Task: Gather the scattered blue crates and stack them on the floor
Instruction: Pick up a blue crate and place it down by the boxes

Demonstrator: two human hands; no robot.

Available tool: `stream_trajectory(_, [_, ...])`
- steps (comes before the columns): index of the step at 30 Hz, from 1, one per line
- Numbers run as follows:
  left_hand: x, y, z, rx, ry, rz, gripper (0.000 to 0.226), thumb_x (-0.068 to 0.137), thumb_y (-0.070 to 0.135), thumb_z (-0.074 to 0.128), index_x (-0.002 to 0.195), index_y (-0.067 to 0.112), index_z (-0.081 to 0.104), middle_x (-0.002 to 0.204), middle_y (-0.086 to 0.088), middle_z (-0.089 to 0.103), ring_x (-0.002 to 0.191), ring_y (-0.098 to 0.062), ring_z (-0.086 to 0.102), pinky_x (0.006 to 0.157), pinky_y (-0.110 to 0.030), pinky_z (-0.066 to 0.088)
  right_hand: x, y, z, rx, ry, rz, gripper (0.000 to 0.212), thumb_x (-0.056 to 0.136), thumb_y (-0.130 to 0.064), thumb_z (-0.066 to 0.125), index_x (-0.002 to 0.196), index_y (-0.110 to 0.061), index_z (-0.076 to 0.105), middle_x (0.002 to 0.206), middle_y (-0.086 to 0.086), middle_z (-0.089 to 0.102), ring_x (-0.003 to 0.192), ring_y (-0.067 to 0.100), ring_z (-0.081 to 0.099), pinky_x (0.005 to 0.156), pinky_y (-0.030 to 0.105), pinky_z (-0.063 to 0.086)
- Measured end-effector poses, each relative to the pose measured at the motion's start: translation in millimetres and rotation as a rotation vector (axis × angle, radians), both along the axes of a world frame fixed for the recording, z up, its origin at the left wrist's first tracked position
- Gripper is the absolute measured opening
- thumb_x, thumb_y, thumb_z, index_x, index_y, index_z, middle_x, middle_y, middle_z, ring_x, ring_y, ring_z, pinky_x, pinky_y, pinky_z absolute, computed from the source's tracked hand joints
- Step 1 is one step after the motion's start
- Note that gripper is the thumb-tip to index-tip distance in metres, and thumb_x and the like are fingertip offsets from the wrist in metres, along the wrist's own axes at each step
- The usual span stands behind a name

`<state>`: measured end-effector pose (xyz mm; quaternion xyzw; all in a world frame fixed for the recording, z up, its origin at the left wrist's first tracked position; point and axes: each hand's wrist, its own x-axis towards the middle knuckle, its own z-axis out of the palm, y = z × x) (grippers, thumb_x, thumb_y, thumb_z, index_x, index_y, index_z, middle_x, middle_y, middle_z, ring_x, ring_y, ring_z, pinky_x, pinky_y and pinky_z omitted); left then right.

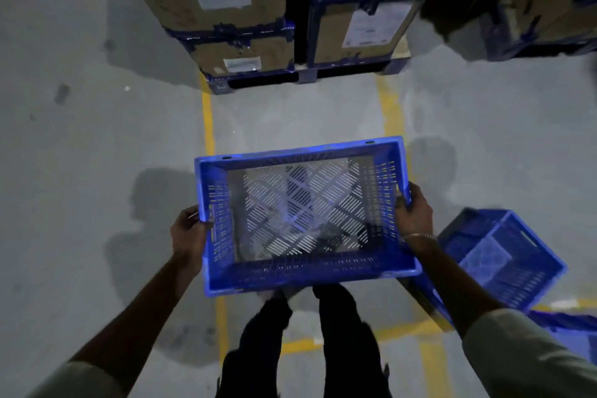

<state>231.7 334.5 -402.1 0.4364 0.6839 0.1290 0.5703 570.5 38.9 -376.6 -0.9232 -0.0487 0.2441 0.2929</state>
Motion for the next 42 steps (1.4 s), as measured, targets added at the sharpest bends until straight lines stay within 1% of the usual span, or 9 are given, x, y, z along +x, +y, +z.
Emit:
stream_trajectory(6, [73.8, 75.2, -168.8, 0.177, 0.062, -0.129, 0.03, 0.09, -0.008, 0.069, 0.113, 0.011, 0.063, 0.108, -0.016, 0.069, 0.081, -0.023, 0.062, 0.059, -0.021, 0.054, 78.7, 78.3, -175.0, 0.026, -0.081, 0.115, 0.05, 0.091, -0.035, 0.048, 0.133, -0.01, 0.054, 0.111, 0.023, 0.069, 0.099, 0.041, 0.067, 0.079, 0.039, 0.047])
stream_trajectory(11, [125.0, 134.2, -317.3, 0.321, 0.117, -0.173, 0.049, 0.076, 0.045, 0.079, 0.118, 0.022, 0.068, 0.108, -0.014, 0.077, 0.094, -0.039, 0.075, 0.083, -0.056, 0.061, 153.1, 127.2, -314.1, 0.032, -0.243, 0.219, 0.034, 0.101, -0.022, 0.055, 0.132, -0.01, 0.053, 0.109, 0.026, 0.069, 0.097, 0.045, 0.066, 0.077, 0.044, 0.048])
stream_trajectory(14, [157.3, 174.6, -386.4, 0.394, 0.063, -0.273, 0.04, 0.078, 0.048, 0.079, 0.111, 0.03, 0.065, 0.109, -0.013, 0.076, 0.09, -0.029, 0.074, 0.085, -0.057, 0.061, 191.0, 162.6, -384.1, 0.065, -0.403, 0.27, 0.037, 0.101, -0.024, 0.052, 0.133, -0.007, 0.053, 0.114, 0.028, 0.068, 0.1, 0.047, 0.065, 0.079, 0.046, 0.049])
stream_trajectory(17, [190.0, 202.8, -417.8, 0.522, 0.029, -0.355, 0.029, 0.084, 0.045, 0.077, 0.109, 0.034, 0.065, 0.11, -0.01, 0.076, 0.087, -0.029, 0.075, 0.078, -0.051, 0.061, 214.3, 194.6, -433.6, 0.103, -0.509, 0.289, 0.028, 0.102, -0.022, 0.047, 0.127, -0.011, 0.053, 0.111, 0.023, 0.068, 0.095, 0.044, 0.064, 0.072, 0.042, 0.045])
stream_trajectory(22, [215.4, 226.0, -473.5, 0.655, 0.092, -0.5, 0.061, 0.088, 0.041, 0.062, 0.139, 0.01, 0.056, 0.119, -0.013, 0.072, 0.099, -0.038, 0.072, 0.083, -0.042, 0.055, 241.2, 237.7, -488.3, 0.121, -0.52, 0.221, 0.031, 0.103, -0.024, 0.044, 0.13, -0.012, 0.052, 0.116, 0.023, 0.066, 0.1, 0.042, 0.063, 0.075, 0.041, 0.044])
stream_trajectory(26, [227.3, 225.6, -508.1, 0.664, 0.089, -0.588, 0.074, 0.092, 0.041, 0.053, 0.161, 0.023, 0.033, 0.141, -0.015, 0.065, 0.115, -0.04, 0.068, 0.094, -0.047, 0.054, 260.4, 245.7, -523.2, -0.002, -0.457, 0.173, 0.033, 0.103, -0.029, 0.042, 0.131, -0.013, 0.05, 0.117, 0.025, 0.064, 0.103, 0.044, 0.061, 0.082, 0.045, 0.047])
stream_trajectory(33, [234.6, 227.9, -520.6, 0.639, 0.008, -0.588, 0.07, 0.096, 0.049, 0.051, 0.161, 0.037, 0.028, 0.137, 0.001, 0.061, 0.101, -0.028, 0.067, 0.084, -0.037, 0.051, 264.2, 251.0, -541.3, -0.165, -0.582, 0.185, 0.026, 0.103, -0.039, 0.033, 0.115, -0.018, 0.043, 0.106, 0.017, 0.059, 0.085, 0.04, 0.061, 0.07, 0.043, 0.049])
stream_trajectory(38, [251.9, 238.9, -529.5, 0.717, 0.09, -0.581, 0.059, 0.109, 0.046, 0.043, 0.163, 0.033, 0.024, 0.146, -0.016, 0.061, 0.116, -0.046, 0.066, 0.096, -0.052, 0.053, 286.3, 270.7, -538.5, -0.149, -0.628, 0.239, 0.022, 0.101, -0.038, 0.036, 0.104, -0.018, 0.045, 0.097, 0.013, 0.063, 0.068, 0.03, 0.058, 0.057, 0.037, 0.047])
stream_trajectory(42, [256.6, 233.9, -527.9, 0.69, 0.249, -0.6, 0.064, 0.111, 0.041, 0.038, 0.167, 0.029, 0.01, 0.141, -0.029, 0.06, 0.112, -0.054, 0.063, 0.092, -0.055, 0.051, 285.1, 258.5, -539.3, -0.19, -0.576, 0.301, 0.033, 0.097, -0.034, 0.046, 0.123, -0.016, 0.038, 0.099, 0.016, 0.061, 0.071, 0.033, 0.059, 0.057, 0.042, 0.052])
